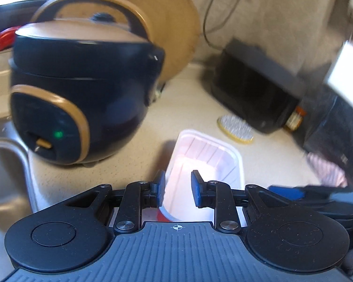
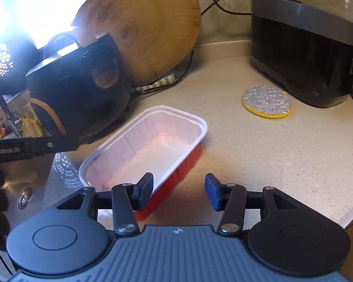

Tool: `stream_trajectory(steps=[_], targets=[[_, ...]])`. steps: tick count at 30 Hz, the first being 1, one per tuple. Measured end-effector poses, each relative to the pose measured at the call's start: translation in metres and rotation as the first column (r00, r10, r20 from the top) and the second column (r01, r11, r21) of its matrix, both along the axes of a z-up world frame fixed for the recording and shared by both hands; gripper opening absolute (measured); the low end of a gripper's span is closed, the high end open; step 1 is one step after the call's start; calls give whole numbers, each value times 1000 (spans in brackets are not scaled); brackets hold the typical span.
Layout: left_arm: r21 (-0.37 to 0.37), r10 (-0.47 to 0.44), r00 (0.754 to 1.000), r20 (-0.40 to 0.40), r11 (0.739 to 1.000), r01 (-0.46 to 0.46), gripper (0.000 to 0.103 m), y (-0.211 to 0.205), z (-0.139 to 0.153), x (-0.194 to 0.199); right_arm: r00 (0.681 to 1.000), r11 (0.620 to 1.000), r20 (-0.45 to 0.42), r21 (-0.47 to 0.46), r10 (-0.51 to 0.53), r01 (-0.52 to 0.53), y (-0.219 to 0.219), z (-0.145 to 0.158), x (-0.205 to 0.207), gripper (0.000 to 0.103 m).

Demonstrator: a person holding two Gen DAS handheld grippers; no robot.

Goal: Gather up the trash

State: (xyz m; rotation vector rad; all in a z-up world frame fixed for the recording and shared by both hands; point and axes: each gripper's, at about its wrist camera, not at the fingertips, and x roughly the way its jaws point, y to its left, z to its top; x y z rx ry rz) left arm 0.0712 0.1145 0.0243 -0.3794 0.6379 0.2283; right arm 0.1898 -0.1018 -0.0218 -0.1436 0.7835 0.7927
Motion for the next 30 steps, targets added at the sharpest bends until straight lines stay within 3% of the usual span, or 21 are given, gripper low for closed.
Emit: stream_trajectory(steps=[2,6,14,18,23,30], targets=[[29,4,999,-53,1000,-3,27,-1,-7,15,1000,1000,2,2,-17,17,-7,-1,2,49],[49,14,993,-113,999,-8,27,-1,-19,34,997,998,40,-11,-62,62,-20,-2,5,62],[2,2,989,-146,1000,-2,27,7,-44,57,985,988,84,-21,-152,154,-38,-1,39,72],[-24,-19,991,-132,1000,16,17,6,-47,55,976,981,114,-29,-187,191,-34,2,81,83],[-50,-4,993,-116,999,-2,14,1,-43,33,970,972,93,-57,-223,229,-13,-6,149,84],[-54,95,992,-77,994,-100,13,-2,-32,-17,942,933,83,-138,-325,334,29,-41,238,84]])
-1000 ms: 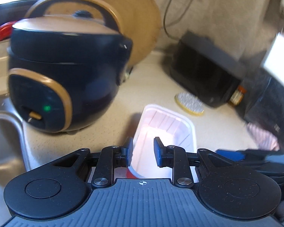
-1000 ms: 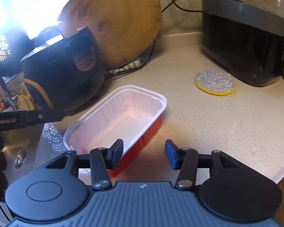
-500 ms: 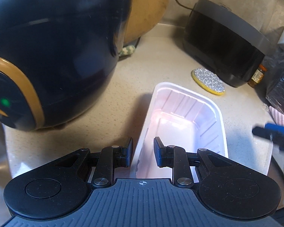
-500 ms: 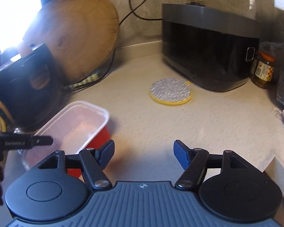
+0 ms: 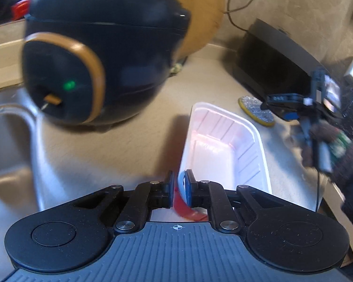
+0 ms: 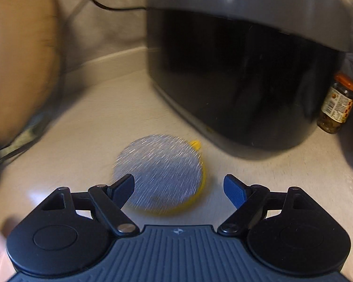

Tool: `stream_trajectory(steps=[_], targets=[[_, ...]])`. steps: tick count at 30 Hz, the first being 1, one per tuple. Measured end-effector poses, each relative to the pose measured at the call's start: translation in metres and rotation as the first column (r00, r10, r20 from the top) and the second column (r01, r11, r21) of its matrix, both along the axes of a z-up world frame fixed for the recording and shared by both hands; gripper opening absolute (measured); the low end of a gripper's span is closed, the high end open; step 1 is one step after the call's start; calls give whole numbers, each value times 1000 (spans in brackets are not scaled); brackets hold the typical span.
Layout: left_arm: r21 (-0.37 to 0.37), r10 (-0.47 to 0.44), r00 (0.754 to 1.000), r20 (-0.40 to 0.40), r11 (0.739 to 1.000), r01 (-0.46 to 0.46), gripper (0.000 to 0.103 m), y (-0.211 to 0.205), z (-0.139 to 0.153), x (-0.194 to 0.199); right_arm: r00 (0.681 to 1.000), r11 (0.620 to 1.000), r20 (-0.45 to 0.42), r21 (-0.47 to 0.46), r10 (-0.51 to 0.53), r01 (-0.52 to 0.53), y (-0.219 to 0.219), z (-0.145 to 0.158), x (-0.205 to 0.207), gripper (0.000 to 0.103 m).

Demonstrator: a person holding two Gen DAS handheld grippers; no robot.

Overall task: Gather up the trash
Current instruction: 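Grasp the yellow glitter scrub pad with the right tool while left tool holds the tray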

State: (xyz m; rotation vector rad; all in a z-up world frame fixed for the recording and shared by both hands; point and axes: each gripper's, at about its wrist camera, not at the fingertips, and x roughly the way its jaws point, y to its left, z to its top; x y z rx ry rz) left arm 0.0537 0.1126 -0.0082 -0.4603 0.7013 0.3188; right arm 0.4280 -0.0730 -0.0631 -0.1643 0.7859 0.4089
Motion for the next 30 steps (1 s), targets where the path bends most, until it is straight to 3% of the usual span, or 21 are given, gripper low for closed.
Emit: stream_trajectory(steps=[5,8,9,22,25,27,30], targets=[[-18,26,1000,9,999,-26,14,4,1,-15,997,997,-20,6,-75,75,15,-13,31,81],[-24,27,1000,7,999,-26,14,3,2,-19,996,997,-54,31,-66,68,17,-12,34,62],[-24,24,1000,5,999,-24,14,3,2,-18,997,998,-59,30,-54,56,18,-11,32,61],[-48,-32,999,-19,998,31,14,2,-3,-1,990,995,-103,-23,93,-96,-10,-16,-63,61],[-55,-43,999,-16,998,43,14,3,-3,1,993,994,-57,-22,107,-108,-12,-7,-73,66],[-58,-50,999,-9,997,50,14,2,-3,1,996,996,-30,-12,87,-88,-13,0,-72,83],[-59,-60,998,-1,996,60,14,4,-4,2,998,998,-17,27,65,-64,-3,5,-54,85]])
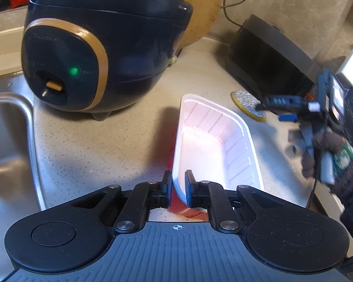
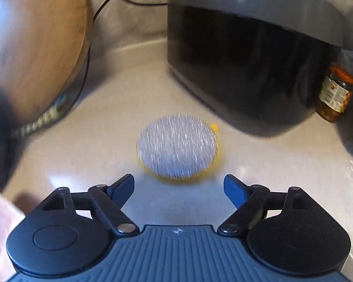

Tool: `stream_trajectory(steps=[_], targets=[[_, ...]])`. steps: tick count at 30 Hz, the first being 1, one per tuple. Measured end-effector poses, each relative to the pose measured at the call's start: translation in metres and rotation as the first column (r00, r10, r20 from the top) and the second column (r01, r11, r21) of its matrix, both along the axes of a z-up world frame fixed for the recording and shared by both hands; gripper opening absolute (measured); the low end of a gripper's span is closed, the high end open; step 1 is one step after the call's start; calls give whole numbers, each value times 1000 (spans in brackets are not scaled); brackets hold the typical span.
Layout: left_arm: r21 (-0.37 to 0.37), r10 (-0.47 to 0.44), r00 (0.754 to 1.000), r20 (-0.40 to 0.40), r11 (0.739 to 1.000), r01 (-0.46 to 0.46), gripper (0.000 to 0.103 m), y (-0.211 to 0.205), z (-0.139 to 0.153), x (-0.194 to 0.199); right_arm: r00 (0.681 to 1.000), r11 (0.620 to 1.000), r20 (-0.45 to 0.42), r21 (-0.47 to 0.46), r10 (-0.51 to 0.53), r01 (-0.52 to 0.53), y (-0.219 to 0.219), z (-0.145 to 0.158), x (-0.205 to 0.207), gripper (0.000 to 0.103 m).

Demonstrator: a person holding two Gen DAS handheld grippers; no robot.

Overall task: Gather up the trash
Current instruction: 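Grasp the yellow glitter scrub pad with the right tool while left tool holds the tray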

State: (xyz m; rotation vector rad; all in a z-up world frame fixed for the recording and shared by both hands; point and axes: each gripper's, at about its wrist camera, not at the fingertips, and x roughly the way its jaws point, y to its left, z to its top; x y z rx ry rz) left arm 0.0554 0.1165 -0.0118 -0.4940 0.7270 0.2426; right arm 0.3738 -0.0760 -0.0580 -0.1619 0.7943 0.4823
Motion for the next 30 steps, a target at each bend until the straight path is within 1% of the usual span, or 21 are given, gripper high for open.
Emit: stream_trajectory(steps=[3,7,8,9,10,13,14,16,17,18,19,21,22,24,26,27,30], targets=[[-5,-6,1000,0,1000,6,14,3,-1,3,999,1000,-40,19,-19,20,18,-6,28,85],[-21,-3,1000,-6,1000,2,14,8,-4,5,993,994,-49,23,-105,106,29,-20,61,85],[-26,1,1000,-9,1000,-1,14,9,-5,6,991,992,-49,25,-122,123,30,-23,69,86],[-31,5,1000,-13,1000,-5,14,10,-6,6,990,990,-48,22,-135,137,31,-26,75,90],[-33,7,1000,-16,999,-7,14,10,-7,6,989,989,-48,26,-142,143,30,-29,80,92],[-32,9,1000,-24,999,-10,14,10,-6,10,986,985,-84,80,-144,151,21,-36,88,95],[-32,10,1000,-25,999,-11,14,10,-6,10,987,985,-81,92,-140,148,18,-36,88,95],[-31,11,1000,-25,999,-12,14,9,-5,13,991,989,-74,89,-115,122,17,-38,86,95],[-32,10,1000,-26,999,-11,14,9,-5,15,992,990,-75,90,-102,109,15,-38,83,93],[-32,11,1000,-28,999,-12,14,9,-5,16,993,991,-75,94,-87,94,12,-37,81,88],[-33,11,1000,-28,999,-12,14,9,-5,17,995,993,-69,91,-69,75,11,-36,77,87],[-33,9,1000,-29,999,-10,14,8,-4,21,999,998,-26,57,-30,31,10,-32,65,72],[-37,8,1000,-29,999,-9,14,8,-5,22,1000,999,4,32,-11,10,10,-30,58,67],[-40,3,1000,-31,999,-4,14,6,-6,25,999,1000,36,2,21,-21,7,-26,47,42],[-40,-3,999,-32,999,2,14,4,-6,27,999,999,19,19,49,-49,3,-24,42,30],[-38,-7,999,-33,999,6,14,3,-6,28,998,998,6,32,62,-62,-1,-23,40,26],[-28,-17,999,-38,999,16,14,1,-6,29,995,994,-23,52,96,-94,-12,-18,24,22]])
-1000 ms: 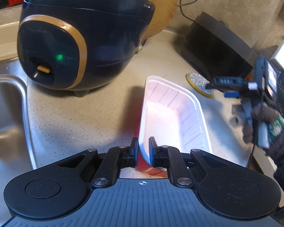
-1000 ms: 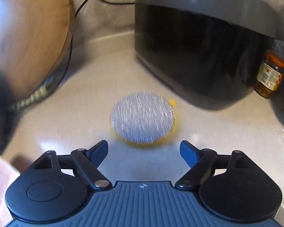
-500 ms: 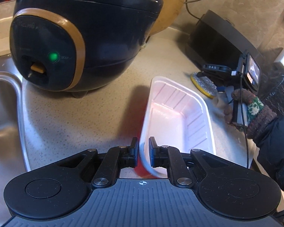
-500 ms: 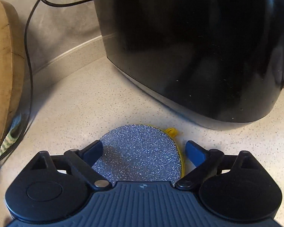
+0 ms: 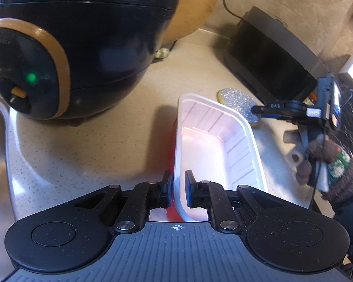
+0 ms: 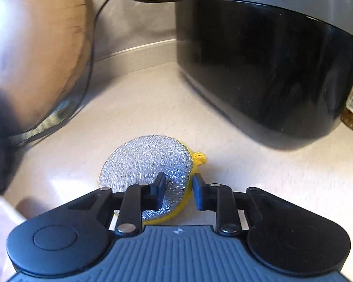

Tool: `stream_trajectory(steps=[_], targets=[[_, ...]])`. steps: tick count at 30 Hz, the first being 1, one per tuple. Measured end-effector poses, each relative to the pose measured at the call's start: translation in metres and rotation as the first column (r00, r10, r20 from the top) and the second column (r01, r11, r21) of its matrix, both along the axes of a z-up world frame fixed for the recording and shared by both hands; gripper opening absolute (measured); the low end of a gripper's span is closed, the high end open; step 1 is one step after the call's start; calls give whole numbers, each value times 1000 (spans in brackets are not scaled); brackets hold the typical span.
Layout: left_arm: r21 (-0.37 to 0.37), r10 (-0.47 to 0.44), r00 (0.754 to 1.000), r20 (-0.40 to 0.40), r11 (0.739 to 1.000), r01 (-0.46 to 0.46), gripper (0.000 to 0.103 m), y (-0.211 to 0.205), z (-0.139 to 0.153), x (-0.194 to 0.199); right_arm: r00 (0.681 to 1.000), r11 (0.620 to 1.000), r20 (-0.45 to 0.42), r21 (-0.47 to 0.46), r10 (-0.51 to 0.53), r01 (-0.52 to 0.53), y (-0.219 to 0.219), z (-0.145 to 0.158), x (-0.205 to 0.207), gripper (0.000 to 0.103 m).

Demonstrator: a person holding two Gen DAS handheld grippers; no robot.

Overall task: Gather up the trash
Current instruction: 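Grasp the yellow glitter scrub pad with the right tool while left tool holds the tray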

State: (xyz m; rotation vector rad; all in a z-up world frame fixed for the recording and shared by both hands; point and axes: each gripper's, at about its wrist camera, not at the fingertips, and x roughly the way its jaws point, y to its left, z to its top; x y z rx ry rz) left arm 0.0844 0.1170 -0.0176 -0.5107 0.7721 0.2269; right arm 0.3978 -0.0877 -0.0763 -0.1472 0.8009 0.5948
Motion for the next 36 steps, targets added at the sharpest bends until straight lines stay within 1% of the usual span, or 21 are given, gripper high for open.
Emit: stream_trajectory(steps=[2,4,5,8,10,12,13,16,18,19,21,22,23,24,26,28,30,32,34,36], targets=[[7,1,1000,-1,1000,-1,14,-1,1,0,999,999,-28,10,31,-31,-6,3,-14,20],[10,9,1000,0,1000,-9,14,1,2,-2,995,996,-51,27,81,-80,-12,7,-31,14],[12,14,1000,1,1000,-14,14,1,3,-4,992,993,-62,37,113,-110,-15,9,-38,9],[27,30,1000,4,999,-30,14,0,6,-7,982,983,-67,65,175,-171,-22,18,-51,10],[33,36,999,18,999,-37,14,-1,10,-9,987,985,-45,80,157,-153,-28,22,-51,14],[39,40,998,44,998,-42,14,-3,17,-11,992,990,-43,79,118,-114,-29,20,-45,30],[43,41,997,67,998,-44,14,-4,23,-12,995,993,-55,83,87,-82,-32,17,-39,32],[49,22,989,150,998,-29,14,-7,47,-8,993,992,-116,125,22,-8,-43,9,-24,32],[21,-15,985,169,1000,11,14,-7,62,7,989,986,-148,167,8,17,-53,8,-20,32],[-12,-35,986,161,999,38,14,-5,69,21,987,983,-159,184,5,25,-57,9,-20,33],[-79,-83,988,132,992,94,14,-3,77,55,985,977,-175,210,-3,40,-61,11,-18,43],[-96,-116,988,97,987,126,14,-3,78,76,982,974,-188,223,-5,47,-63,12,-16,46],[-99,-142,988,63,984,148,14,-4,77,98,979,970,-206,237,-4,54,-63,12,-13,51],[-92,-156,987,33,983,159,14,-4,74,121,973,966,-229,250,-5,64,-63,11,-11,52],[-86,-159,987,-36,984,156,14,-3,61,162,960,957,-280,278,-5,86,-63,7,-6,52],[-67,-151,983,-108,987,144,14,-2,44,194,951,945,-308,312,3,98,-65,6,-5,52],[-42,-140,976,-168,990,135,14,-2,25,216,953,942,-302,320,1,101,-64,4,-5,52],[-27,-133,967,-216,991,130,14,1,10,230,963,948,-270,307,5,81,-59,2,-6,52],[-13,-128,962,-243,992,129,15,0,0,234,975,957,-224,285,14,51,-52,0,-8,52],[-2,-133,959,-252,991,136,15,-3,-4,236,982,964,-188,263,20,31,-46,-1,-8,52]])
